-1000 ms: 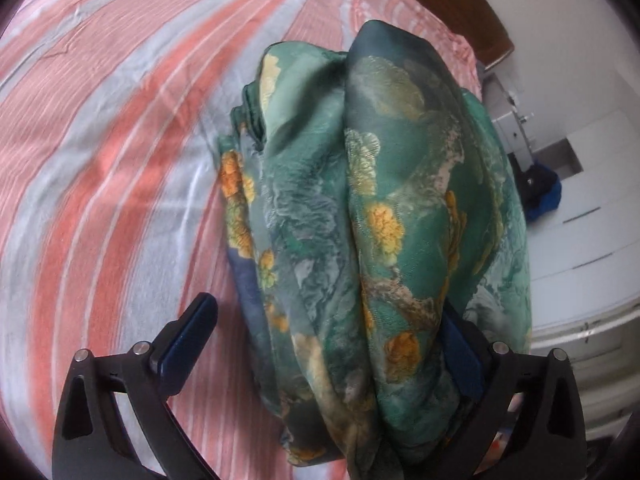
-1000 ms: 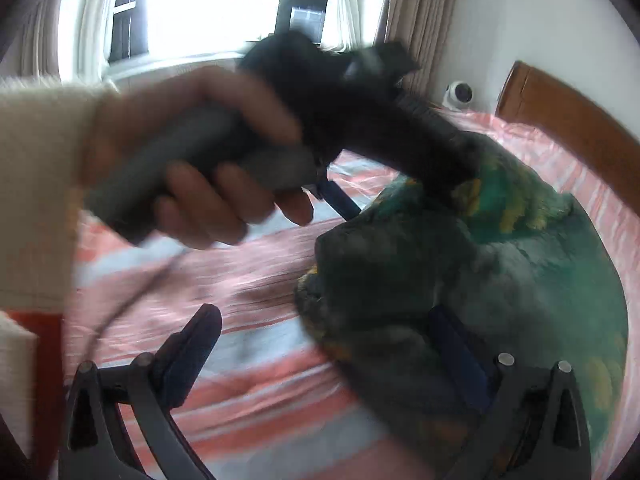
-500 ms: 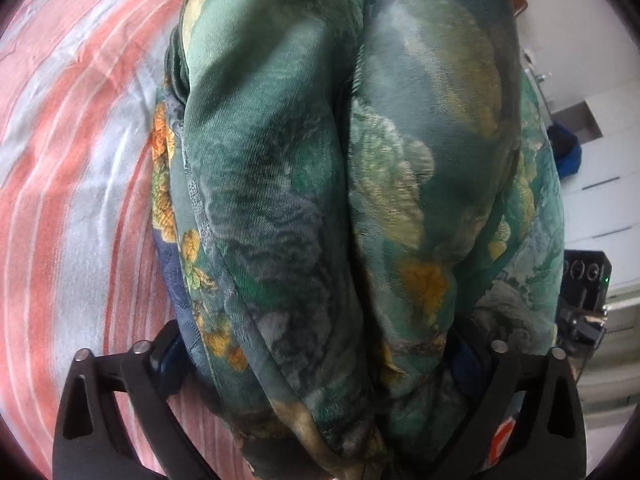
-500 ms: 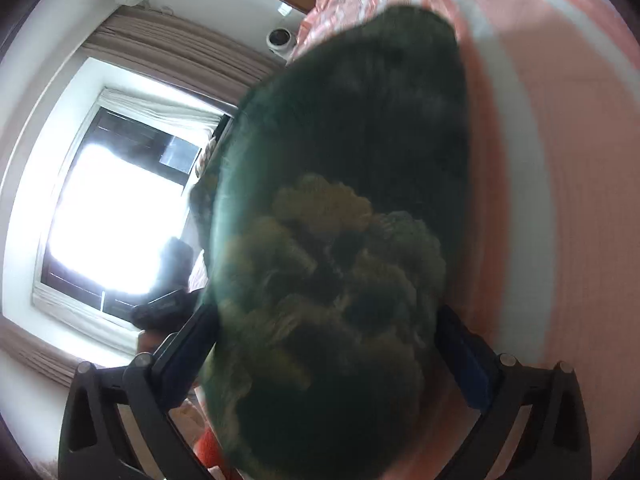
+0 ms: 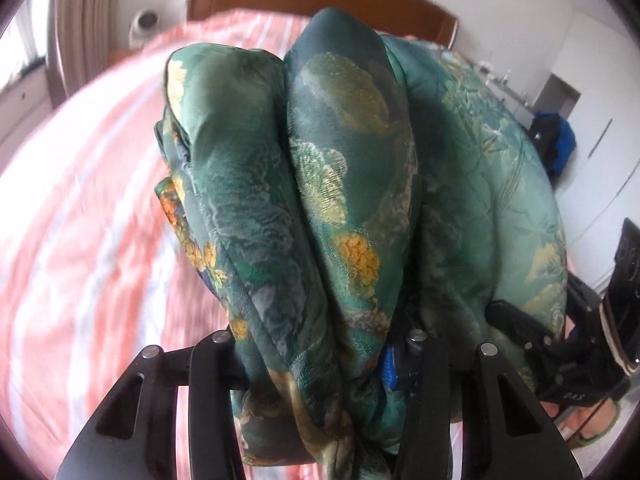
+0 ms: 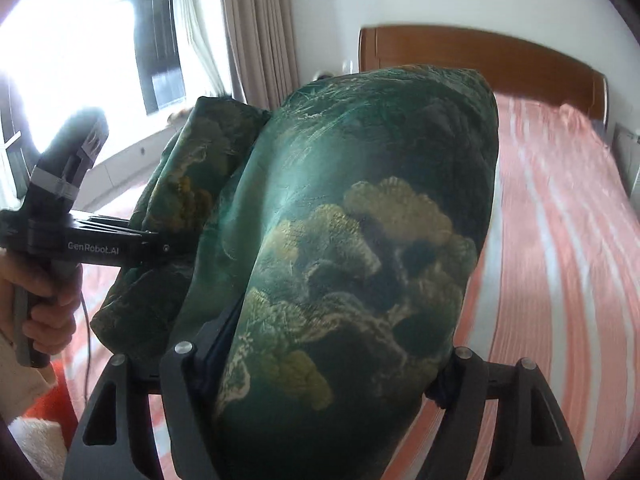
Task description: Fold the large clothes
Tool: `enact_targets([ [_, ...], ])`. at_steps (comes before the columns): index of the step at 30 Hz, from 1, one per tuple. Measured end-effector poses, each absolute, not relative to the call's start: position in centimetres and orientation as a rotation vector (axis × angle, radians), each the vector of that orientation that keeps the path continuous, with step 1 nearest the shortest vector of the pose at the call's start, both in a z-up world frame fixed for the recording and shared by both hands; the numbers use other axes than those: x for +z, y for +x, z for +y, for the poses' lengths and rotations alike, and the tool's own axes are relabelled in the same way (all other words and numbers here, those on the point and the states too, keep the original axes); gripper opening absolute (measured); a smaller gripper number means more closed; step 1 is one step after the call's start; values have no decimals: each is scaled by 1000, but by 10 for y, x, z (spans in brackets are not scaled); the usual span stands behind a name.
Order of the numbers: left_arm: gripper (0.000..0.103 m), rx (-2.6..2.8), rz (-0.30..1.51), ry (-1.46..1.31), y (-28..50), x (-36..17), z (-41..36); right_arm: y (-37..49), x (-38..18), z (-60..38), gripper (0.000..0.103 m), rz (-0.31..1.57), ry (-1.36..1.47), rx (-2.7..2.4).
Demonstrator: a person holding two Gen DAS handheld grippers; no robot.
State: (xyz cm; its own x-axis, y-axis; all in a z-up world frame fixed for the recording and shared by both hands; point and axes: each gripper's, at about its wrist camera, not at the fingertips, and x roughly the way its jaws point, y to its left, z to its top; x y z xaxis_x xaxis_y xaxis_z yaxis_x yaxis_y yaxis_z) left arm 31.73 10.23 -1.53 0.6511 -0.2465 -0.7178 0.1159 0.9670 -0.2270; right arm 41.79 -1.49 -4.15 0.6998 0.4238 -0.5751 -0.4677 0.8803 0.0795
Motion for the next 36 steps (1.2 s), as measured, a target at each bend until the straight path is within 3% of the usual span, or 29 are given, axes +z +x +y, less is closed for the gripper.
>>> enact_targets([
  [4,49,-190,753,-127,348,17,86,452,-13,-24,75,566,-19,504],
  [7,78,-164,738,-114,386,12,83,498,-5,-43,79,591,69,509],
  [8,90,-150,755,-124,404,5,89,525,-10,-55,91,641,149,505],
  [9,95,-109,782,-131,414,-8,96,541,-16,-68,102,690,196,490],
  [10,99,-54,792,-121,418,-17,99,557,-26,-81,102,743,237,424],
  [15,97,50,767,-86,376,-40,120,545,-46,-113,103,757,200,316],
  [22,103,115,655,22,292,-13,78,445,-51,-108,103,660,12,273],
  [30,103,235,554,106,205,25,32,329,2,-123,103,445,-54,128],
  [36,103,173,573,40,161,31,21,279,15,-114,103,467,-66,180],
])
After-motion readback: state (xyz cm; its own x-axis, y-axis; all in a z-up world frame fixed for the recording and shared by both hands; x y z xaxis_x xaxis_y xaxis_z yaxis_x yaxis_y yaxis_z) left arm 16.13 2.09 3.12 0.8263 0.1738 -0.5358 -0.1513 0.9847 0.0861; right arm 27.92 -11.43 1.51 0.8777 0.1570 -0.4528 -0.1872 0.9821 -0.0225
